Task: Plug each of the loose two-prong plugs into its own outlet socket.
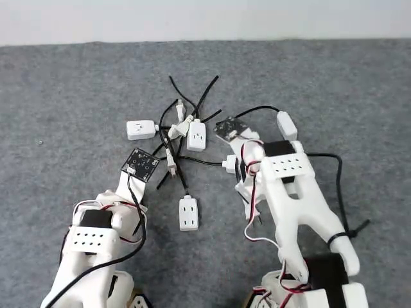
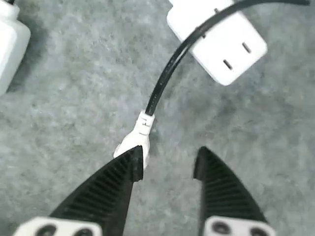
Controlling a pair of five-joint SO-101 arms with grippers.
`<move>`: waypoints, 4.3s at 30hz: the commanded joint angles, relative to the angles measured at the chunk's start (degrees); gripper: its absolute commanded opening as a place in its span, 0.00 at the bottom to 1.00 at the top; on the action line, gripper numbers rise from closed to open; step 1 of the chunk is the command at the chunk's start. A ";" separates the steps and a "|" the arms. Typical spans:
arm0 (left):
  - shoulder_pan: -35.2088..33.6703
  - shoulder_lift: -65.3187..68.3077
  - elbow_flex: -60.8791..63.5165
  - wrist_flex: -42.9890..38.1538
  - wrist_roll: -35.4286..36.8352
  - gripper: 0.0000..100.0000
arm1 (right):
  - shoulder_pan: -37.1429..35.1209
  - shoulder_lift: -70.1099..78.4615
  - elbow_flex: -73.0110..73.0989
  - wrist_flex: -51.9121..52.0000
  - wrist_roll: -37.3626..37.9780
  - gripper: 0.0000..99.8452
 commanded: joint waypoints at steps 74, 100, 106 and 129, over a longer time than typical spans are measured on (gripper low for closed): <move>1.93 27.96 -17.71 7.38 -9.23 0.01 | -29.32 -14.29 -11.16 1.01 -17.32 0.01; 0.26 -3.25 -0.31 2.29 -3.43 0.01 | -27.82 -2.86 -2.02 -17.01 -24.88 0.01; -1.14 -3.16 -0.40 0.97 -1.05 0.02 | -27.56 -5.41 5.80 -23.69 -28.13 0.01; -1.14 -3.08 -0.31 0.88 -1.05 0.02 | -30.20 -8.57 21.01 -30.99 -24.70 0.01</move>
